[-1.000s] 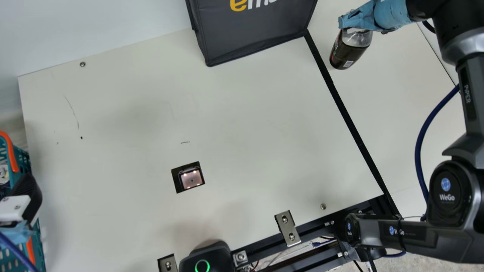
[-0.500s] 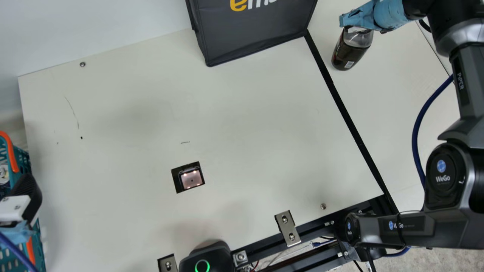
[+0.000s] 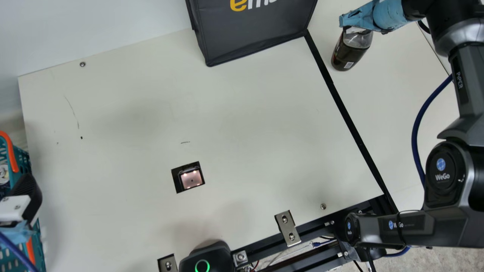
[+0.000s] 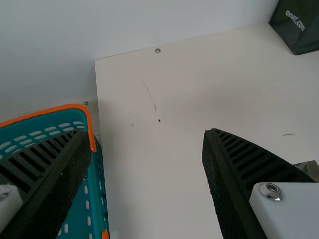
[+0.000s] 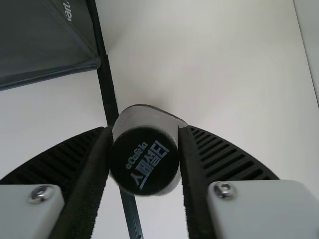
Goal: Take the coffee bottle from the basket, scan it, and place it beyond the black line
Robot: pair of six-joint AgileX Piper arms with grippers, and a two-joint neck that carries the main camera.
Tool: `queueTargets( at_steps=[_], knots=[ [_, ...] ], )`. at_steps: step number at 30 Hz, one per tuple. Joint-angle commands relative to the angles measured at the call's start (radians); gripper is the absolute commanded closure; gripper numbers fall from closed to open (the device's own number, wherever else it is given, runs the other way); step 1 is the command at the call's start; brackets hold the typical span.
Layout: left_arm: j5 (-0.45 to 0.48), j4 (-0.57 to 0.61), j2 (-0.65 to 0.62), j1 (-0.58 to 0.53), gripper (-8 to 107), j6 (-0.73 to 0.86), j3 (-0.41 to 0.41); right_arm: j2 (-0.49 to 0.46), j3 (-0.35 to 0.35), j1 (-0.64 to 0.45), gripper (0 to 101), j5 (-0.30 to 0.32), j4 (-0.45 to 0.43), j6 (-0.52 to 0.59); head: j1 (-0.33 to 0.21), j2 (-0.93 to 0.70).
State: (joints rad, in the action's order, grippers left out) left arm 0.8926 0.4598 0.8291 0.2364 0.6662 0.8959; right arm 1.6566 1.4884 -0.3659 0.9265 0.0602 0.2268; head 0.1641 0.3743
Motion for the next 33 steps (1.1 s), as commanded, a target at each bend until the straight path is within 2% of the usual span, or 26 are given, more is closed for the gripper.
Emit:
queueTargets(
  at_steps=[1,9,33],
  knots=[
    [0.000,0.000,0.000,0.000,9,0.000,0.000,-0.001,-0.001,0.000,35,0.005,0.002,0.001,-0.026,0.002],
    [0.000,0.000,0.000,0.000,9,0.000,0.000,-0.005,0.000,0.002,10,0.007,0.004,-0.001,-0.026,0.002],
    [0.000,0.000,0.000,0.000,9,0.000,0.000,-0.093,0.022,0.050,10,0.065,0.010,0.021,-0.026,0.002]
  ],
)
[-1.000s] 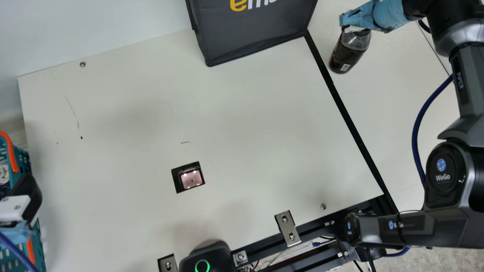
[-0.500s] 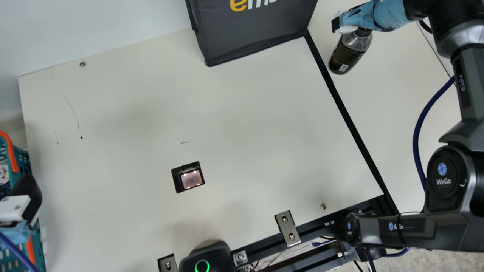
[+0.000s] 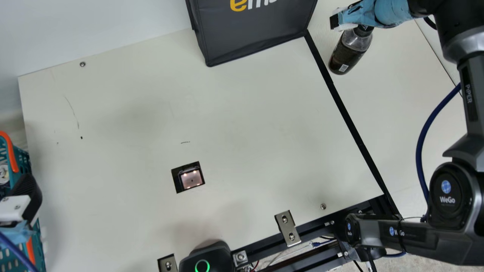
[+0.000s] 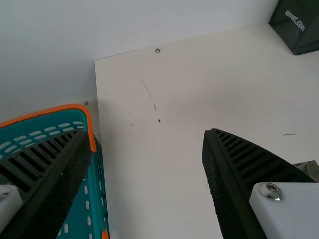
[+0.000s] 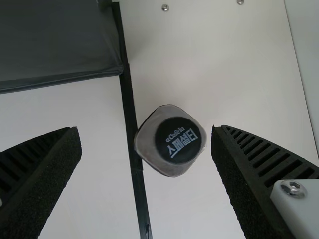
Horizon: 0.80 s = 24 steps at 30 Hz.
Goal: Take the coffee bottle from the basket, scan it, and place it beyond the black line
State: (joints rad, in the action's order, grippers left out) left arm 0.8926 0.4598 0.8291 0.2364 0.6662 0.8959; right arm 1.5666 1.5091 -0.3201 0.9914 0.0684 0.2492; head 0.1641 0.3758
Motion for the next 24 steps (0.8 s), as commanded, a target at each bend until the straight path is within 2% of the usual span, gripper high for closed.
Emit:
queueTargets(
  at_steps=[1,9,24],
  knots=[
    [0.000,0.000,0.000,0.000,9,0.000,0.000,-0.009,0.000,0.009,10,0.003,0.003,-0.003,-0.026,0.001],
    [0.000,0.000,0.000,0.000,9,0.000,0.000,-0.073,-0.029,0.073,10,0.029,0.003,-0.027,-0.026,0.001],
    [0.000,0.000,0.000,0.000,9,0.000,0.000,-0.232,-0.139,0.236,10,0.075,-0.044,-0.145,-0.026,0.001]
  ],
)
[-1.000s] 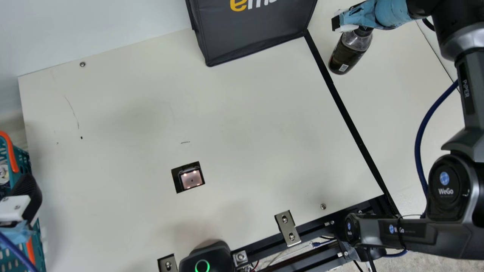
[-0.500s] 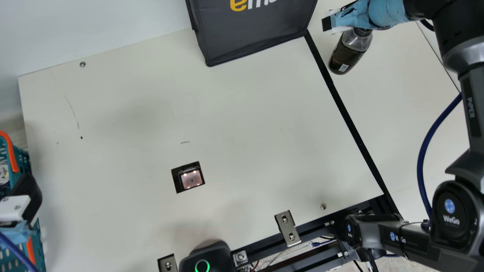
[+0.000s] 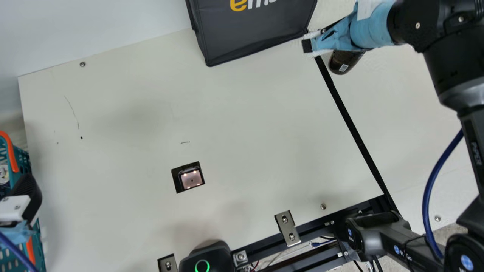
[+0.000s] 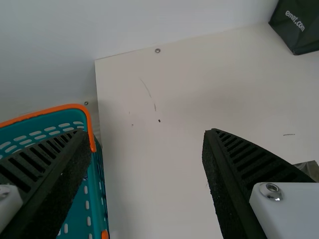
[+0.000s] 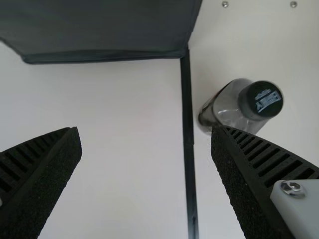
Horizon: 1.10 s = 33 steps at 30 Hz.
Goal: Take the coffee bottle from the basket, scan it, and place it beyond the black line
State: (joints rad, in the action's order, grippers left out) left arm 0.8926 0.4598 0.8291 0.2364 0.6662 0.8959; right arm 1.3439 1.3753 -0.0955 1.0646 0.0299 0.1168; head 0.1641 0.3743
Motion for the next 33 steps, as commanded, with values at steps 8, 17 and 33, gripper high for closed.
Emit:
queueTargets(
  at_steps=[8,17,33],
  knots=[
    [0.000,0.000,0.000,0.000,9,0.000,0.000,-0.096,-0.067,0.101,10,0.038,-0.052,-0.102,-0.026,0.002],
    [0.000,0.000,0.000,0.000,9,0.000,0.000,-0.197,-0.145,0.204,10,0.081,-0.107,-0.207,-0.026,0.002],
    [0.000,0.000,0.000,0.000,9,0.000,0.000,-0.356,-0.239,0.367,10,0.155,-0.205,-0.379,-0.026,0.002]
  ],
)
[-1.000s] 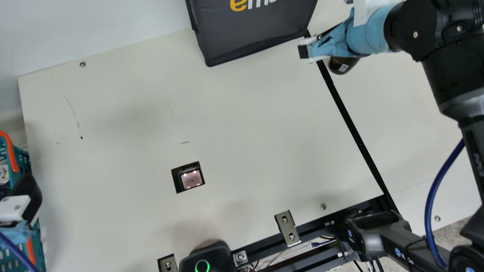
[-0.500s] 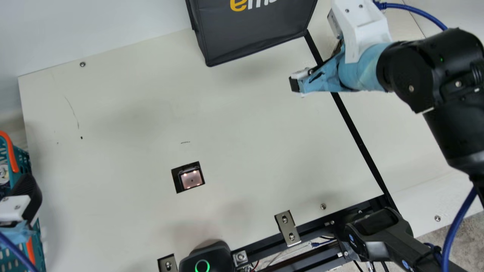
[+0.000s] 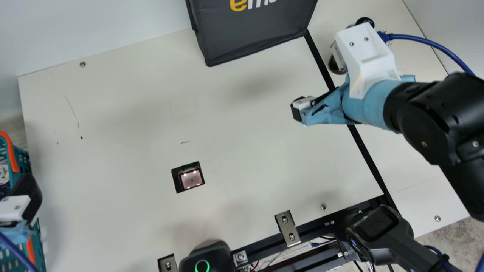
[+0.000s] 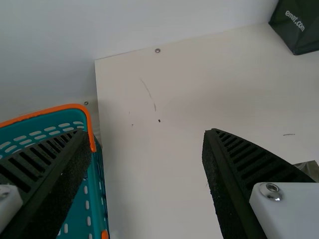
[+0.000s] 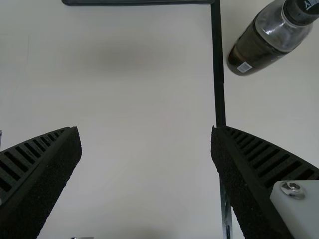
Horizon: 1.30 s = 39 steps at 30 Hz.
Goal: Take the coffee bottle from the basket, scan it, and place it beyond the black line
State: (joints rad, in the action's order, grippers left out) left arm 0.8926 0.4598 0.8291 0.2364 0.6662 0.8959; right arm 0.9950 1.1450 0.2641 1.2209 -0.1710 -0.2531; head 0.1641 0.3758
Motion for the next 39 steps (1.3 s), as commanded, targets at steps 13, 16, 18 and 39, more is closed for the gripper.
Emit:
queueTargets(
  at_steps=[13,16,18,39],
  knots=[
    [0.000,0.000,0.000,0.000,9,0.000,0.000,-0.093,-0.101,0.070,10,-0.001,-0.036,-0.088,-0.026,0.001],
    [0.000,0.000,0.000,0.000,9,0.000,0.000,-0.104,-0.115,0.074,10,-0.001,-0.039,-0.097,-0.026,0.001],
    [0.000,0.000,0.000,0.000,9,0.000,0.000,-0.110,-0.124,0.077,10,-0.001,-0.041,-0.103,-0.026,0.001],
    [0.000,0.000,0.000,0.000,9,0.000,0.000,-0.118,-0.135,0.078,10,-0.001,-0.043,-0.113,-0.026,-0.186]
  ],
)
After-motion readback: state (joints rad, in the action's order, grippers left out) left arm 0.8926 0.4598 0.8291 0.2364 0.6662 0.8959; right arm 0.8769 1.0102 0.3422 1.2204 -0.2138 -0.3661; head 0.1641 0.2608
